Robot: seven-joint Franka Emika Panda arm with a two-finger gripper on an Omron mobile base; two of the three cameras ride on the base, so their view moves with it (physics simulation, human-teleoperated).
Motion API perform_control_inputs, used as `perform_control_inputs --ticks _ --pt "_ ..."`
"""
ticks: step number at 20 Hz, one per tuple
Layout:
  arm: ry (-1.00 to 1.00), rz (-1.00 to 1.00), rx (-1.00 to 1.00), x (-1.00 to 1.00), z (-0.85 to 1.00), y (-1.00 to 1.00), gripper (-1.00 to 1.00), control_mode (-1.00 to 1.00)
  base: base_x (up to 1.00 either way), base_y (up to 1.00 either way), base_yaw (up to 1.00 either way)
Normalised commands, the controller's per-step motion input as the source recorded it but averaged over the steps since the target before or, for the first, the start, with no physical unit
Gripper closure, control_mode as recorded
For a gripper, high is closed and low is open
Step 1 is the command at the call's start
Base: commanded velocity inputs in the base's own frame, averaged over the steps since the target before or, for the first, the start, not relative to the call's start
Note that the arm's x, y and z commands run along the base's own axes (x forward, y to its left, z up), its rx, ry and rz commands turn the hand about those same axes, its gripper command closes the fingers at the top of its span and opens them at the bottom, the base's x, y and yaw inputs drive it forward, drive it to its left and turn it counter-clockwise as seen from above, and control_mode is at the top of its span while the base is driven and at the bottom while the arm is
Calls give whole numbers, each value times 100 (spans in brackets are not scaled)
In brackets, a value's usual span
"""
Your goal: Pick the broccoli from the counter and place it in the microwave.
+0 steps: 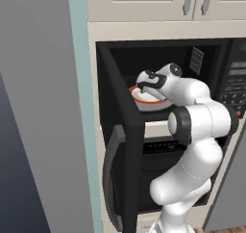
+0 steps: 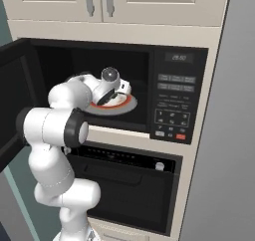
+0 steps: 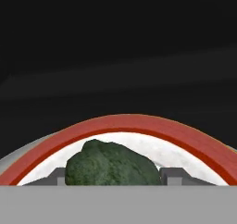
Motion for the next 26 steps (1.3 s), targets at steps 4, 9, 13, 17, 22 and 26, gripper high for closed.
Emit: perform_control_inputs --ticks 4,9,13,17,22,26 --pt "6 -2 0 7 -52 -8 100 -100 0 0 0" --pt "0 -1 1 -6 -4 -1 -100 -100 0 0 0" --pt "0 -3 3 -21 0 -3 -100 -100 0 0 0" --pt "0 0 0 -43 0 -11 -100 -100 0 0 0" --pt "-11 0 2 -44 27 -3 -100 -100 0 0 0" --pt "-11 0 0 -99 38 0 -100 -100 0 0 0"
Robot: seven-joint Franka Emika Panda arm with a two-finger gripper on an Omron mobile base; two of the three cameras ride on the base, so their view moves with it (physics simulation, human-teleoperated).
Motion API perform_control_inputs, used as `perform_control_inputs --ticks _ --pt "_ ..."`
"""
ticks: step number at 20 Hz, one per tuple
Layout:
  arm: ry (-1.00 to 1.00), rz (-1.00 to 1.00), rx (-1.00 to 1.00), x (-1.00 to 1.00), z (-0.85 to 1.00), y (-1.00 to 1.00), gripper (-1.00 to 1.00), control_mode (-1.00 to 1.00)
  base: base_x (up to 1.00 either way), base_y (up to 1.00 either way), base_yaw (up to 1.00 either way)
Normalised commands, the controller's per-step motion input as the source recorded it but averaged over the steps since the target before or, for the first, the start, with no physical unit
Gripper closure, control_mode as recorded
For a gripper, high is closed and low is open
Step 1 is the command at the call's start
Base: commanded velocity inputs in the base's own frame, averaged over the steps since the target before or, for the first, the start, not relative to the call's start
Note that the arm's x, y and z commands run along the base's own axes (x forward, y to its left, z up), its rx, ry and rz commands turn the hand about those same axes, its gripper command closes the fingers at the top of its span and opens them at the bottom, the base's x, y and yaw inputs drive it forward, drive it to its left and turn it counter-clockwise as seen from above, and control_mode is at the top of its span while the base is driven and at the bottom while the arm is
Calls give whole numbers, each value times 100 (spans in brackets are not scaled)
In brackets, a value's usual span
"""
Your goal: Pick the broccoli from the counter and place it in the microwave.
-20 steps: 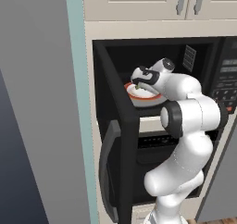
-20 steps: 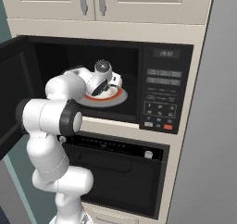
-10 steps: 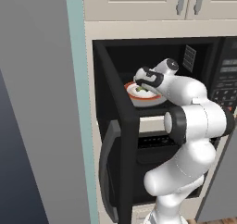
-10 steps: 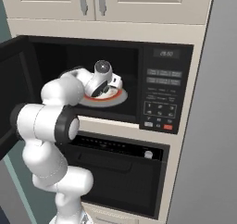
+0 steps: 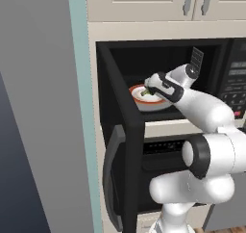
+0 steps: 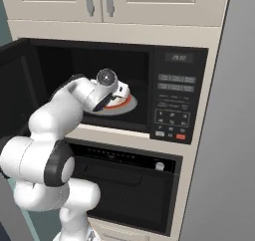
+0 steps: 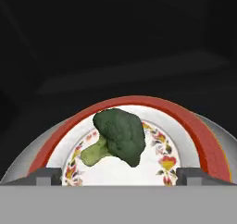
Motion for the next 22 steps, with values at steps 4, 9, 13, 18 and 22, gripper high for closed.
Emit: perform_control_inputs --ticks 4,9,13,18,22 --pt "-4 0 -2 -100 39 0 -100 -100 0 0 0" --pt "8 0 -6 -100 48 0 -100 -100 0 0 0" --pt "8 0 -17 -100 12 0 -100 -100 0 0 0" --pt "-4 0 -18 -100 -3 0 -100 -100 0 0 0" --pt "-27 0 -10 -100 -11 0 -100 -100 0 0 0"
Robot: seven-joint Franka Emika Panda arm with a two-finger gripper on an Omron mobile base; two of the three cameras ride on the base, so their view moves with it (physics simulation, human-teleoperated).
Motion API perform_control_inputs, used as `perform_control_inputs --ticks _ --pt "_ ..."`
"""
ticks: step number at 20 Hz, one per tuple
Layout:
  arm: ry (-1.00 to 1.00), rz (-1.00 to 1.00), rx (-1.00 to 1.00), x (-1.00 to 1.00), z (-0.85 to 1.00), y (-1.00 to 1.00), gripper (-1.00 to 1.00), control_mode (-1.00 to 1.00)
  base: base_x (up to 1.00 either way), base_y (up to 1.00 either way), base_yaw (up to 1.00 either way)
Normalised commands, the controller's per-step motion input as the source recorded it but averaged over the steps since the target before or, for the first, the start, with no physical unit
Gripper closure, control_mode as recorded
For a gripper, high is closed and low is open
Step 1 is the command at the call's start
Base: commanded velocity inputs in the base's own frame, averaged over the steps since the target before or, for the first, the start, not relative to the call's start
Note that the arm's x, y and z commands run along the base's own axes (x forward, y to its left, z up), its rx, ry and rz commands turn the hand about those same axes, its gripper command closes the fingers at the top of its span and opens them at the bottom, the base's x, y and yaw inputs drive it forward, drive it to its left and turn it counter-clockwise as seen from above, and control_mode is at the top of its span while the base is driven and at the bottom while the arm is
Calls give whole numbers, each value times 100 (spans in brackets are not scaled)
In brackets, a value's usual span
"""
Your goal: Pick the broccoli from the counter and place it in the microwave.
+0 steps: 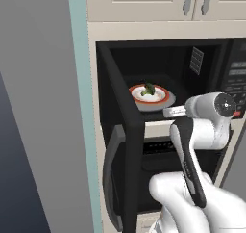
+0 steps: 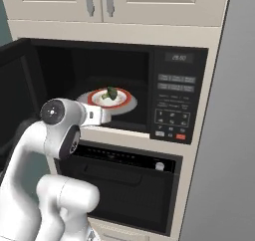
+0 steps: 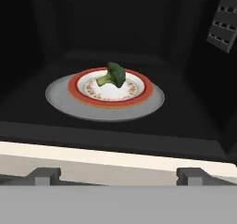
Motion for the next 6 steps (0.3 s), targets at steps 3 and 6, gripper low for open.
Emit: perform_control_inputs --ticks 3,6 --pt "-26 0 -10 -100 -6 0 -100 -100 0 0 0" --pt "13 0 -9 -100 28 12 -100 -100 0 0 0"
